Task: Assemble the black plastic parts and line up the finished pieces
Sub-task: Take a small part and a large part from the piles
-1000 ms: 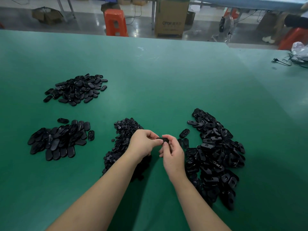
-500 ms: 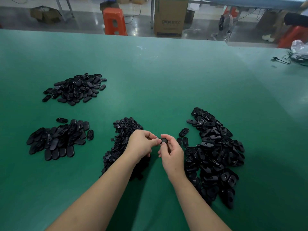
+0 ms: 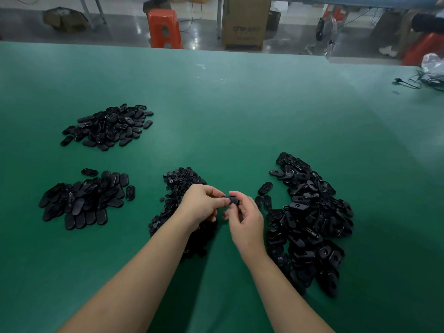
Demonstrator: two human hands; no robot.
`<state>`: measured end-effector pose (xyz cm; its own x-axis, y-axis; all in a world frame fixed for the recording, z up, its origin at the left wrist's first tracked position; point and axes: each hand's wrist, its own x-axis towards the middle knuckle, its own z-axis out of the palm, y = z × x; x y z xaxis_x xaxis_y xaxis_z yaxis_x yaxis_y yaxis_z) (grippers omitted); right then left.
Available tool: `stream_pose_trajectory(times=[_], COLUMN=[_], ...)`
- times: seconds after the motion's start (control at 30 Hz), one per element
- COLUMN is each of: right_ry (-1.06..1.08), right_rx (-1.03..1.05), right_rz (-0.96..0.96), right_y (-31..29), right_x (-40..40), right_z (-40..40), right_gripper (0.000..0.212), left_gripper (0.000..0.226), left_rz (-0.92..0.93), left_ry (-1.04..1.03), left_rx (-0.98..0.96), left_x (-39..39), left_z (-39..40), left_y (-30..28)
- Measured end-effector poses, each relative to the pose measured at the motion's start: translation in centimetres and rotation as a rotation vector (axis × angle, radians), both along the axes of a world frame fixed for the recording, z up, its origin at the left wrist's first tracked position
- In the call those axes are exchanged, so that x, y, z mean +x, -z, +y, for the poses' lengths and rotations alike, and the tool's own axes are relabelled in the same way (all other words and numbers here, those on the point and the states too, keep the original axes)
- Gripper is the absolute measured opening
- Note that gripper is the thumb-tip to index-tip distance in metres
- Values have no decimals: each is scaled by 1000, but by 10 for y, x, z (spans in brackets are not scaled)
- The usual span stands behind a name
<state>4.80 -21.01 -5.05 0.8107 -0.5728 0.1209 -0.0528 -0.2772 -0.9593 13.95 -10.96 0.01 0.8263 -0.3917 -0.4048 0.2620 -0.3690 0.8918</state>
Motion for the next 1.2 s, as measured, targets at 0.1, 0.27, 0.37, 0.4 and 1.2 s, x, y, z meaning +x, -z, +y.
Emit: stream_pose_trajectory(times=[0.1,0.27,0.37,0.4,1.2], right_ry=[-1,-19,-30,-32,-26], right_rx=[-8,-39,-95,-114,115], right_rz=[1,8,2,1,47], right_y=[0,-3,-5,-6,1], right_x=[0,0,-2,-2,2], right_z=[0,0,2,2,-6], right_gripper=[29,30,31,31,24], left_gripper=[6,5,5,5,4], left_rz=[9,-26,-55,-67,-128], left_ry=[1,6,5,6,64], left_rx=[2,37,65,76,95], left_x=[1,1,1,1,-6], left_z=[0,0,0,0,0], left_y=[-1,-1,0,-1,-5])
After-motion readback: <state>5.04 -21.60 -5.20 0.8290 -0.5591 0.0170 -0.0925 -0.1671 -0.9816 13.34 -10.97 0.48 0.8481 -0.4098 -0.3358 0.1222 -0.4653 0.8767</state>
